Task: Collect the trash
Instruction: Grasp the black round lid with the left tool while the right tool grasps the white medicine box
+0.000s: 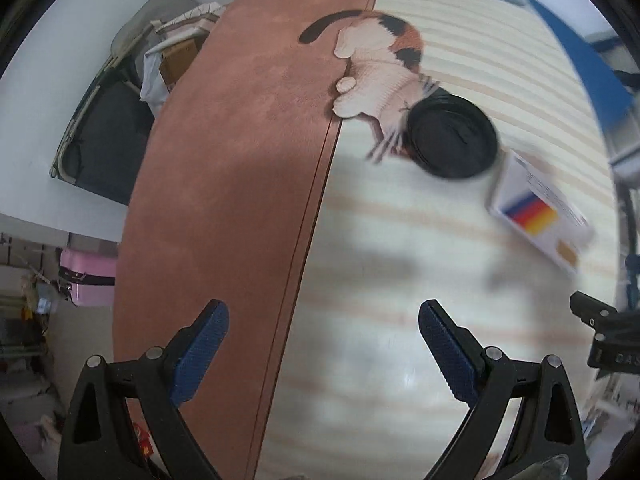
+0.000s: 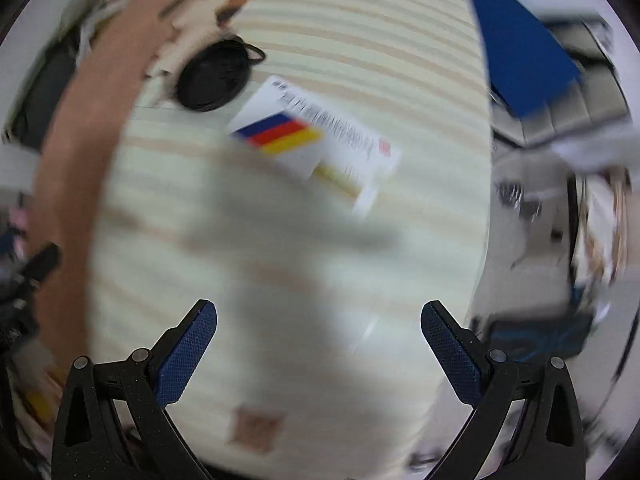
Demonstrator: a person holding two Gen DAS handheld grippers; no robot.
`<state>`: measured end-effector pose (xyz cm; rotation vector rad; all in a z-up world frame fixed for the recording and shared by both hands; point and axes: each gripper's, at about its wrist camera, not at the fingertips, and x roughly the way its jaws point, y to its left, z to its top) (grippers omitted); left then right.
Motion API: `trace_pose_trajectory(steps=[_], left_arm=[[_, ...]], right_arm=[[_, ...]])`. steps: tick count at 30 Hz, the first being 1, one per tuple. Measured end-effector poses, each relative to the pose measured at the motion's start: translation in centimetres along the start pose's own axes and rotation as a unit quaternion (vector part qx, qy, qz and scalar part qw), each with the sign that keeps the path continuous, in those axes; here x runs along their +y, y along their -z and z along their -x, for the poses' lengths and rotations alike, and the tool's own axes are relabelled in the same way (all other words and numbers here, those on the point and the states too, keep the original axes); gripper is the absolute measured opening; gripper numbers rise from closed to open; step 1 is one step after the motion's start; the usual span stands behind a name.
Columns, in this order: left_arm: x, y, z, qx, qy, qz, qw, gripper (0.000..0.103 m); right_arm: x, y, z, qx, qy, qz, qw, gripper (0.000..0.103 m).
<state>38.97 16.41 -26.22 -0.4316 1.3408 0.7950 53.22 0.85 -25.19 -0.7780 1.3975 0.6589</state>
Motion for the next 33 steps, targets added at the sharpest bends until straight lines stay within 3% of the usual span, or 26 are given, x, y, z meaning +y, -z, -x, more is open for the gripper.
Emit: trace_pose_trajectory(steps=[2,6,11,14,18,20,22,24,26,30,33], left_arm=[[-0.5,-1.6,-1.3,0.012,-0.009,0.005,0.9999,0.097],[-1.1,-3.2,-3.0,0.028,-0.020,0.007,0.9994,0.097],[-1.4,-4.5,-4.2,0.039,-0.026,0.007,0.9989,0.097],[-1.4,-5.6,-4.6,0.042,-0.015,0.015,0.9989,0.097],[-2.4,-7.5,-4.8,0.039,0.026,0.020,0.9987,0.097],[-3.2,-8.8,-5.1,0.041,0.060,0.022,0.9971,0.097],[-4.5,-10.1,-5.7,0.056,0.108,0.016,0.9924,0.097],[-5.4,-11.2,-6.4,0.076,0.148,0.015,0.9859,0.097],[-6.0,-11.9,-7.0,0.083,0.160,0.017,0.9836,0.097],[-7.1,-13.0,-8.4,0.099,0.147,0.013,0.9840,0.097],[-7.6,-13.4,-9.3,0.109,0.116,0.007,0.9872,0.096]], right_arm=[[-0.4,-4.1,-2.8,0.027,0.018,0.053,0.998,0.103],[0.5,-8.7,-6.1,0.059,0.014,0.130,0.990,0.103],[2.0,-10.2,-8.0,0.076,-0.010,0.170,0.982,0.101],[1.3,-10.6,-7.6,0.061,-0.016,0.135,0.989,0.094],[-3.5,-10.3,-6.9,0.053,-0.059,-0.001,0.997,0.090],[-6.6,-10.1,-6.5,0.031,-0.054,-0.084,0.995,0.090],[-9.6,-10.0,-6.6,0.024,-0.061,-0.165,0.984,0.090],[-10.3,-10.5,-7.4,0.045,-0.077,-0.179,0.980,0.093],[-10.4,-11.6,-7.5,0.037,-0.097,-0.178,0.978,0.098],[-9.7,-12.9,-7.4,0.032,-0.085,-0.143,0.986,0.098],[-8.5,-13.5,-7.6,0.036,-0.066,-0.130,0.989,0.098]])
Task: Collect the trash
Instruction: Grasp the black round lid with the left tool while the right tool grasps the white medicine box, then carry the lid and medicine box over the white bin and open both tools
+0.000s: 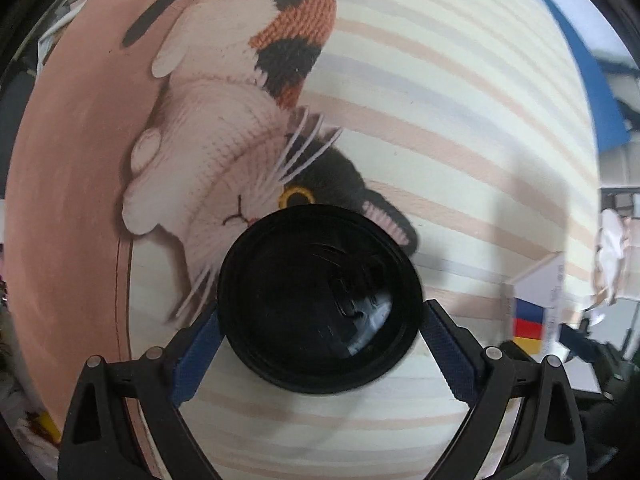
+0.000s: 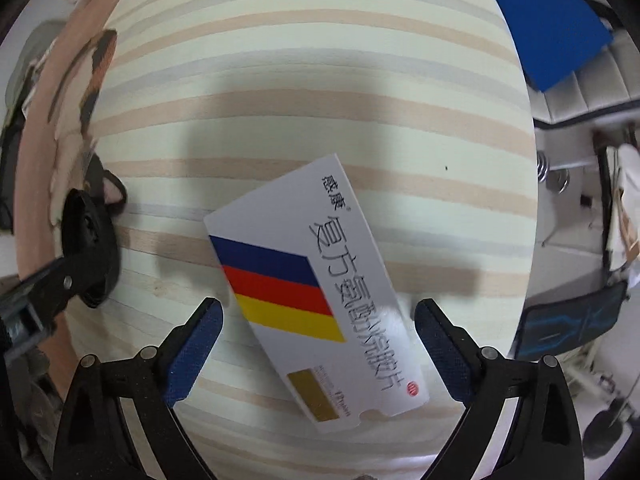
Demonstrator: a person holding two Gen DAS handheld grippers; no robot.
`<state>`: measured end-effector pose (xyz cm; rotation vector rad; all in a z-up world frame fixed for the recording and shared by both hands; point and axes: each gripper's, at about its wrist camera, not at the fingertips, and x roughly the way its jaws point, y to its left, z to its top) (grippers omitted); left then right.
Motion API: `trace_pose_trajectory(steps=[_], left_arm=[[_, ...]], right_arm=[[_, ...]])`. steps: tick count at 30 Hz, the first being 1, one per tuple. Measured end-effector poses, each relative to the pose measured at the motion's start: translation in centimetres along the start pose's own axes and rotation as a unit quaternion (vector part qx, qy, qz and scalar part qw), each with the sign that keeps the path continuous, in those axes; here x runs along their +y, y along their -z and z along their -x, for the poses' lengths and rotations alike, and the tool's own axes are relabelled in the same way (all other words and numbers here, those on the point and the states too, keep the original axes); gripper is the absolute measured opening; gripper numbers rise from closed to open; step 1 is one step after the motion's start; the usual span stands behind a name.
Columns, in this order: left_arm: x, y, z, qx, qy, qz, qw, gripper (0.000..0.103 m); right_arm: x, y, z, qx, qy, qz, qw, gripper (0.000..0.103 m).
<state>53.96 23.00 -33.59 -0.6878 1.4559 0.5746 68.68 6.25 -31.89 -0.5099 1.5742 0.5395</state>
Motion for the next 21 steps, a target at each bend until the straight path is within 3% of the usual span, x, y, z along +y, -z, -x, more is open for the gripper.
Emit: trace_pose_trajectory(steps=[6,10,13,16,18,21], left_arm=[[-1.0,0.5,0.4,-0.032,-0.033,-0.024,0.9986,0.088],[-1.0,2.0,0.5,-0.045,-0.058,-0.029,0.9968,0.088],[-0.4,3.7,0.5,-0.047,-0.068,-0.029,0.9961,0.088],[0.0,4.9,0.3,-0.049,-0.066,-0.023,0.9963,0.088],[0.2,5.1,0.3,-0.049,-0.062,-0.017,0.9968,0.088],[0.2,5.3,0.3,-0.051,-0.061,-0.018,0.9967,0.088]], right_arm=[[0.6,0.2,-0.4,-0.004,0.017,0.026,1.000,0.098],[1.0,2.8,-0.2,-0.046,0.038,0.003,0.998,0.082],[0.0,3.9,-0.3,-0.049,0.017,-0.065,0.997,0.082],[-1.0,5.1,-0.3,-0.038,-0.035,-0.133,0.990,0.082],[-0.7,5.2,-0.7,-0.014,-0.050,-0.131,0.990,0.082],[0.8,5.3,-0.8,-0.011,-0.035,-0.087,0.995,0.087]])
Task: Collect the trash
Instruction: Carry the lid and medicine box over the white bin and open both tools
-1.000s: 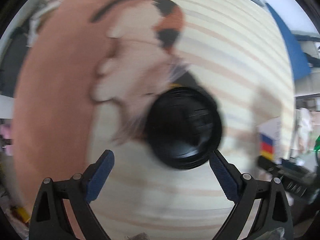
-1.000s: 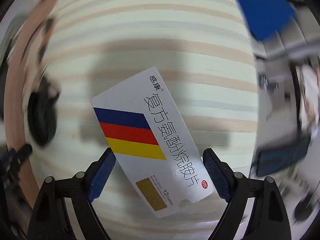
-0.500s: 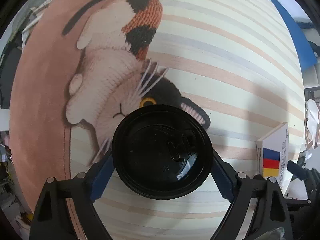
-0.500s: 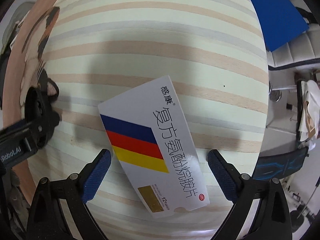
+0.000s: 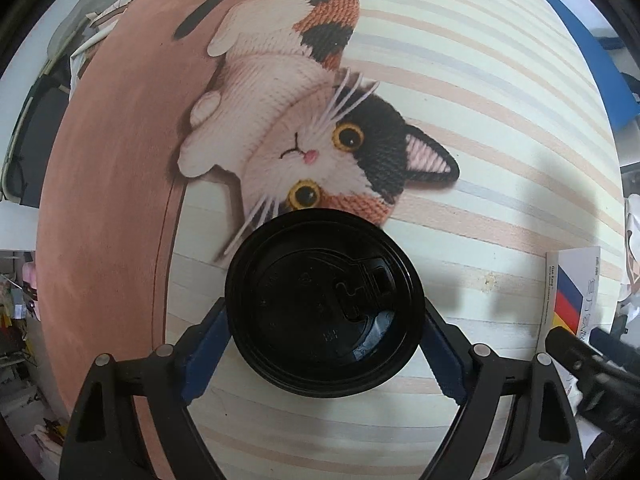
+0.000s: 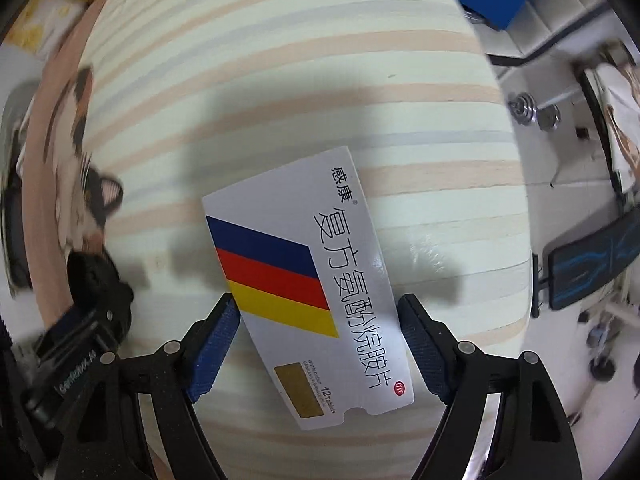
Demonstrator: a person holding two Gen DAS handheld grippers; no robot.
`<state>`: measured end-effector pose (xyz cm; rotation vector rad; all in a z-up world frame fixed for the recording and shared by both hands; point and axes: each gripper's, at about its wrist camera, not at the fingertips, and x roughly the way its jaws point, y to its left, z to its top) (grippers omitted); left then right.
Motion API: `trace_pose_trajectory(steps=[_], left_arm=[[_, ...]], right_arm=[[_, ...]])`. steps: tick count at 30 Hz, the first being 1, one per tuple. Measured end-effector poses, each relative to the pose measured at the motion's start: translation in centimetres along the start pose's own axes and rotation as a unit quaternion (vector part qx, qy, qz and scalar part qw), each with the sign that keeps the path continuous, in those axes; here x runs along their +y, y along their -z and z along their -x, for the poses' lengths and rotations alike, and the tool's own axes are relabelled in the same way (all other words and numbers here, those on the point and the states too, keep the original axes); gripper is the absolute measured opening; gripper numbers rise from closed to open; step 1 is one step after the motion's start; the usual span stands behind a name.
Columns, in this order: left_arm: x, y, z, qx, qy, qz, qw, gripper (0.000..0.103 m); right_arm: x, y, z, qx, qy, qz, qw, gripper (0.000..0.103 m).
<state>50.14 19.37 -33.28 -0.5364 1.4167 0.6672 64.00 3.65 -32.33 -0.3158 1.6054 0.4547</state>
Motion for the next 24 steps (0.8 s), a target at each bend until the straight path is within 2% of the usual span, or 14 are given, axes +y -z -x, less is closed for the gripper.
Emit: trace_pose_trajectory(steps=[2,5,7,13,18,20,22,24], left_arm=[[0.1,-0.1,0.1,-0.004,-0.002,-0.003,1.0000,0.088],[0.5,-0.3,0.7,-0.011,-0.003,-0.007,0.9999,0.088],[0.5,0.4,1.4,-0.020,-0.007,-0.011,0.9997,0.088],[0.3,2.2,4.0,-0.042,-0.008,-0.022,0.9988,0.088],[0.7,4.7,6.9,-0.068,-0.004,-0.035,0.9971,0.088],[0.9,5.9,8.2,-0.082,-0.002,-0.039,0.9959,0.088],[1.5,7.3,9.3,-0.094,0.005,-0.041,0.9947,0.088],[2.5,9.2,10.8,-0.104,0.014,-0.041,0.9936,0.088]], right_arm=[[1.0,0.1,0.1,-0.013,0.040,0.040,0.998,0.087],[3.0,0.5,-0.5,-0.025,0.072,0.083,0.994,0.083],[3.5,1.0,-0.3,-0.042,0.068,0.090,0.993,0.075],[3.3,2.5,0.2,-0.062,0.055,0.067,0.994,0.074],[1.5,3.4,3.8,-0.090,0.035,0.053,0.994,0.074],[2.2,4.6,4.8,-0.101,0.031,0.051,0.993,0.074],[0.1,5.5,5.4,-0.113,0.025,0.049,0.992,0.074],[-0.4,7.5,6.7,-0.127,0.020,0.045,0.991,0.074]])
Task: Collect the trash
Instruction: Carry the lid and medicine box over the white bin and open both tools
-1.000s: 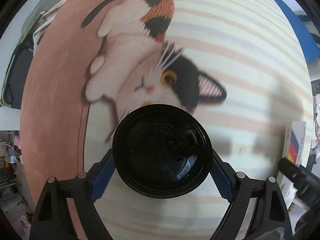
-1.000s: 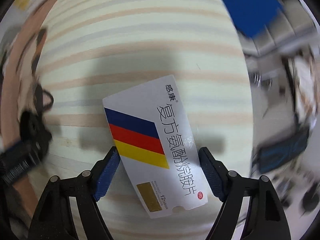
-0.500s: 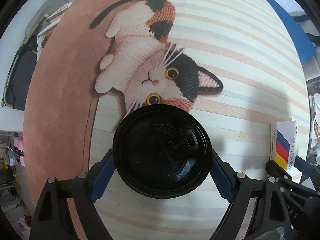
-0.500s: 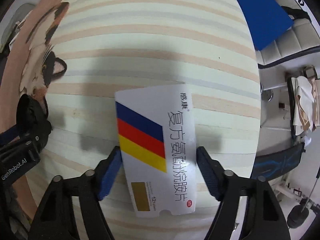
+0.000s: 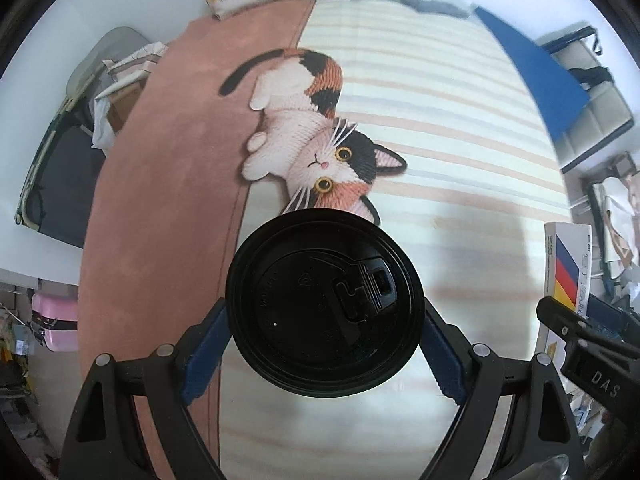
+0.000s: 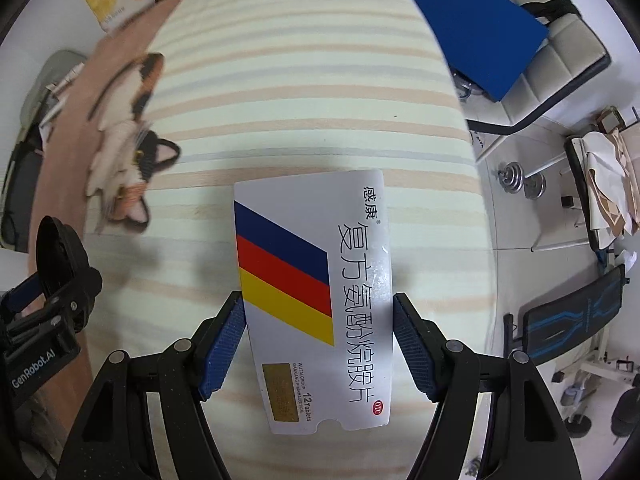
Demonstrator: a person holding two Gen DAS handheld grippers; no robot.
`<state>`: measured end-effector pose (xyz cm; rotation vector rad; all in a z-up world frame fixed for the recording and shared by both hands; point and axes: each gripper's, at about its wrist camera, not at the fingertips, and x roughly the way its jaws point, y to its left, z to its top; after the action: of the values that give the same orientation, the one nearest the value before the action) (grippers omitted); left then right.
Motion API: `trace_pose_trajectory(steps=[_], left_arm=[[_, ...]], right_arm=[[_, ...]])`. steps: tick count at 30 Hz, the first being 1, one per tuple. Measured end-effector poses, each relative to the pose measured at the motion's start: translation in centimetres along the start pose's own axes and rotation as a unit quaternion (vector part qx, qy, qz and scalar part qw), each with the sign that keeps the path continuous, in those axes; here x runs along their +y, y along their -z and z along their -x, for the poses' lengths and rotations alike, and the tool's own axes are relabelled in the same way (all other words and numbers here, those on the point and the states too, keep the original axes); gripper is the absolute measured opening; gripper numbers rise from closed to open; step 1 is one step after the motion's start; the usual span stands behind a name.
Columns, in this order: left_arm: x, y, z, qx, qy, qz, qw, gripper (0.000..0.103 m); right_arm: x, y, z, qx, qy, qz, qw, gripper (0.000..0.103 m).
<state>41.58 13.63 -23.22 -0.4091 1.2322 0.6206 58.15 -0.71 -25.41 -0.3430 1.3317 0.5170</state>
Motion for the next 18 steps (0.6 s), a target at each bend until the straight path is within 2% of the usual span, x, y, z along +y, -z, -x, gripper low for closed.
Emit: trace_pose_trajectory(steps=[5,8,13,16,18], left_arm=[[1.4,2.7,3.1,-0.026,0.022,-0.002,0.9994,0.088],[2.9,5.8,5.1,-0.039,0.043,-0.006,0.9983,0.088],[6.0,13.4,8.9,-0.058,0.088,-0.021,0.9942,0.088],[8.3,18.5,10.2,-0.057,0.106,-0.037,0.9921,0.088],[10.0,22.2,10.7,-0.047,0.116,-0.048,0.9909,0.088]], right_arm=[[0.3,4.7,4.3,-0.031,-0.011,-0.012,0.999,0.074],[0.8,8.3,7.2,-0.049,-0.019,-0.020,0.998,0.074],[2.5,16.0,11.8,-0.081,-0.030,-0.042,0.995,0.074],[3.9,22.2,14.1,-0.096,-0.038,-0.065,0.993,0.074],[5.1,27.5,15.6,-0.104,-0.037,-0.084,0.990,0.074]])
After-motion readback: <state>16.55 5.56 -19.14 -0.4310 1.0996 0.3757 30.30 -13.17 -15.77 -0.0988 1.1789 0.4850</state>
